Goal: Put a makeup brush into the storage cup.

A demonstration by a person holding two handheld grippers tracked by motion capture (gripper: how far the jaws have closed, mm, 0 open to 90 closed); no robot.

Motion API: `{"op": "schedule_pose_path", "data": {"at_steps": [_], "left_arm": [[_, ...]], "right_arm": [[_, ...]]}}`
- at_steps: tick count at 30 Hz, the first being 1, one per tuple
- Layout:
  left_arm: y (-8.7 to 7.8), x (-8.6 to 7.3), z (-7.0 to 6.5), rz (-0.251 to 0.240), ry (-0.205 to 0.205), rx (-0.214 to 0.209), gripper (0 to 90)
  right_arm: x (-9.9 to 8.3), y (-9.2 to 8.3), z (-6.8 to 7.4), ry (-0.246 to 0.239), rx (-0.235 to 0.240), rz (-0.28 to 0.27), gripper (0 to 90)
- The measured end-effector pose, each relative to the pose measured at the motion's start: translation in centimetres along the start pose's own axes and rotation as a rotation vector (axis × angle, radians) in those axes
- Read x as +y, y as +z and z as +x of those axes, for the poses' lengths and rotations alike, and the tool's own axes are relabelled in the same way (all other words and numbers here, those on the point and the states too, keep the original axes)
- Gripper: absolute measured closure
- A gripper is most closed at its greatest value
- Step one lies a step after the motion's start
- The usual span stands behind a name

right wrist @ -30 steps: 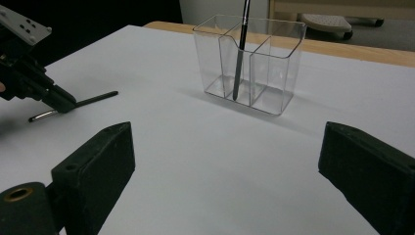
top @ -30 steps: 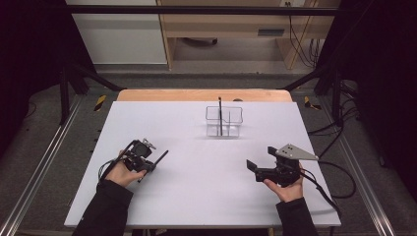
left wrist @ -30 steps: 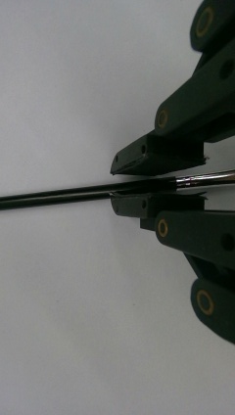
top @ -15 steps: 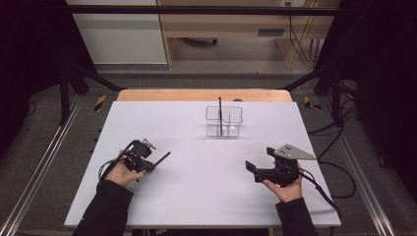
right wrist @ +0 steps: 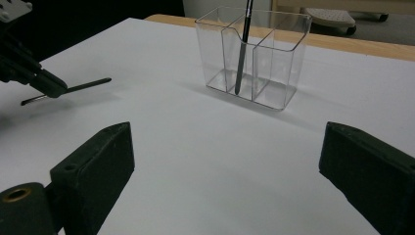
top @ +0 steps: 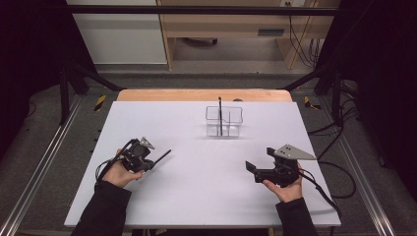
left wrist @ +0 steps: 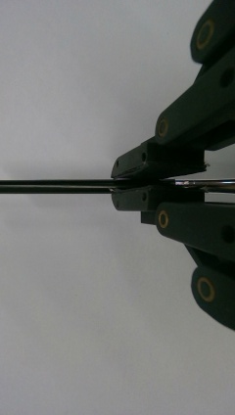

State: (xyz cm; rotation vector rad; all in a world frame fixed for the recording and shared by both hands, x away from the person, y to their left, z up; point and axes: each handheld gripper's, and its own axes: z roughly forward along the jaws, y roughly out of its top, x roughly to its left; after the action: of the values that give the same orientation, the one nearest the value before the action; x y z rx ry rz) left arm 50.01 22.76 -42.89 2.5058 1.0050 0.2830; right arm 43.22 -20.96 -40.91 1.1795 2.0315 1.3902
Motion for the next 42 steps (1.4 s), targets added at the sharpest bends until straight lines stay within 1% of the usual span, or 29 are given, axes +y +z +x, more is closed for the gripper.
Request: {"op": "schedule_pose_path", "data": {"at_steps": [7,8,15,18,20,23,29,31,35,37,39,40,42], "left_arm": [[-1.7,0.5,-1.1,-0.076,0.034,-0.029,83.5],[-1.8,0.6,-1.3,-0.084,0.038,-0.038,83.5],[-2.6,1.2,-2.8,-0.126,0.082,-0.069,83.5],[-2.8,1.5,-3.4,-0.137,0.099,-0.082,83.5],[-2.9,1.6,-3.8,-0.142,0.110,-0.081,83.5],[-3.0,1.8,-4.3,-0.154,0.125,-0.103,83.5],[-3.1,2.0,-4.9,-0.169,0.146,-0.122,83.5],[-3.1,2.1,-5.2,-0.175,0.152,-0.133,83.5],[-2.9,2.3,-5.9,-0.179,0.175,-0.170,83.5],[-2.8,2.4,-6.2,-0.178,0.192,-0.177,83.5],[-2.8,2.5,-6.3,-0.179,0.194,-0.181,83.5],[-2.7,2.5,-6.5,-0.189,0.200,-0.191,83.5],[-2.7,2.6,-6.7,-0.192,0.206,-0.201,83.5]], "right_arm": [[0.1,-0.1,0.0,-0.003,-0.004,-0.001,6.7],[0.1,-0.1,0.0,-0.005,-0.007,-0.001,6.8],[0.2,-0.1,0.2,-0.017,-0.005,0.003,6.8],[0.3,0.0,0.3,-0.022,0.003,0.011,6.8],[0.3,0.0,0.5,-0.024,0.007,0.017,6.8],[0.4,0.1,0.6,-0.034,0.011,0.021,6.8],[0.4,0.4,1.0,-0.054,0.019,0.044,6.8],[0.4,0.5,1.1,-0.063,0.021,0.050,6.8],[0.6,0.8,1.5,-0.084,0.030,0.060,7.0],[0.6,0.9,1.7,-0.086,0.035,0.064,7.0],[0.6,1.1,1.8,-0.094,0.039,0.069,7.1],[0.7,1.2,1.9,-0.098,0.039,0.073,7.1],[0.8,1.3,2.0,-0.107,0.039,0.076,7.1]]}}
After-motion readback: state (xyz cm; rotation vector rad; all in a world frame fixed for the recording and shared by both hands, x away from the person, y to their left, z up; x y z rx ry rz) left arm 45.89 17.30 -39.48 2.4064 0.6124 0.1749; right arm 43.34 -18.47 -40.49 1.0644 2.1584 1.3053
